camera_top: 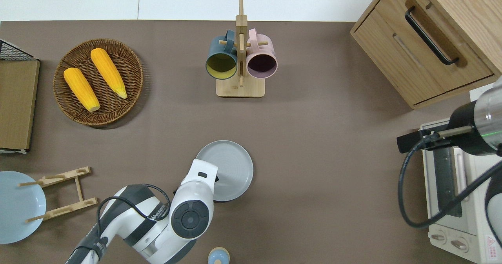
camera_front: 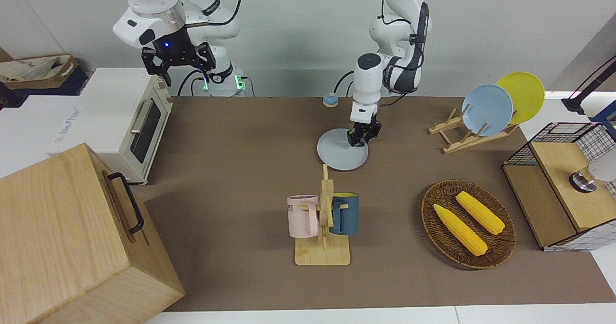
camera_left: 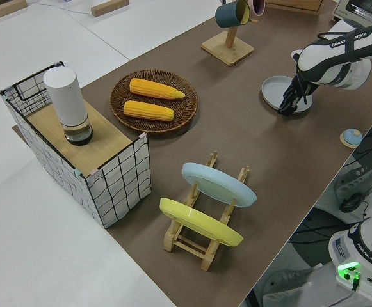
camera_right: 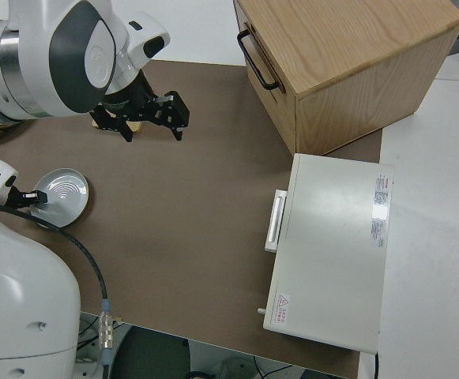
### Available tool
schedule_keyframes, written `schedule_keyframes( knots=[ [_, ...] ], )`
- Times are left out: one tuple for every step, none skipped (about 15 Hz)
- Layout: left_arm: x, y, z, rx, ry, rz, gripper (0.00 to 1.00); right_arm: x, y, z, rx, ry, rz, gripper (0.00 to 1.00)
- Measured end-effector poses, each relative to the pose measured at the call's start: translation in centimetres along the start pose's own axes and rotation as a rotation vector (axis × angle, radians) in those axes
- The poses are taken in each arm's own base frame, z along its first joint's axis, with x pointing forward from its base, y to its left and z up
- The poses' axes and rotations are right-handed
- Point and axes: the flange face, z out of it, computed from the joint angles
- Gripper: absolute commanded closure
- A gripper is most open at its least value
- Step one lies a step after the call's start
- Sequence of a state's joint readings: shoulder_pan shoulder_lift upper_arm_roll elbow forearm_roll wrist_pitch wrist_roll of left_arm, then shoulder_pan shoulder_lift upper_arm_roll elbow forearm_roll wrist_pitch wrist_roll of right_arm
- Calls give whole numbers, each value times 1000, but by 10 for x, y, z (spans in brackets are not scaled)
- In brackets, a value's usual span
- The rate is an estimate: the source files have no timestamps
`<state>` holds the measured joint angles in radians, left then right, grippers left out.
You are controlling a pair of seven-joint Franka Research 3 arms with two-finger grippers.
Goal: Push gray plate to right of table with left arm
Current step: 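Push the gray plate with the left gripper across the table toward the right arm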
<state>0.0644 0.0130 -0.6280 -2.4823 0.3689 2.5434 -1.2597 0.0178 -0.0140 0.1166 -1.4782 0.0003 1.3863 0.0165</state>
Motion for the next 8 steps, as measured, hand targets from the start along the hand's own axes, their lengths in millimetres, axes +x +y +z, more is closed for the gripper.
schedule_keyframes(
  knots=[
    [-4, 9, -3, 1, -4, -5, 1000, 0, 0, 0, 0, 0, 0, 17],
    [-8, 18, -6, 2, -8, -10, 1000, 0, 0, 0, 0, 0, 0, 17],
    [-13, 26, -9, 3, -11, -16, 1000, 0, 0, 0, 0, 0, 0, 17],
    [-18, 33, -12, 7, -13, -22, 1000, 0, 0, 0, 0, 0, 0, 17],
    [-23, 41, -16, 12, -15, -26, 1000, 0, 0, 0, 0, 0, 0, 17],
    [-28, 47, -19, 19, -17, -30, 1000, 0, 0, 0, 0, 0, 0, 17],
    [-32, 54, -23, 22, -20, -34, 1000, 0, 0, 0, 0, 0, 0, 17],
    [-36, 60, -25, 23, -23, -37, 1000, 0, 0, 0, 0, 0, 0, 17]
  ],
)
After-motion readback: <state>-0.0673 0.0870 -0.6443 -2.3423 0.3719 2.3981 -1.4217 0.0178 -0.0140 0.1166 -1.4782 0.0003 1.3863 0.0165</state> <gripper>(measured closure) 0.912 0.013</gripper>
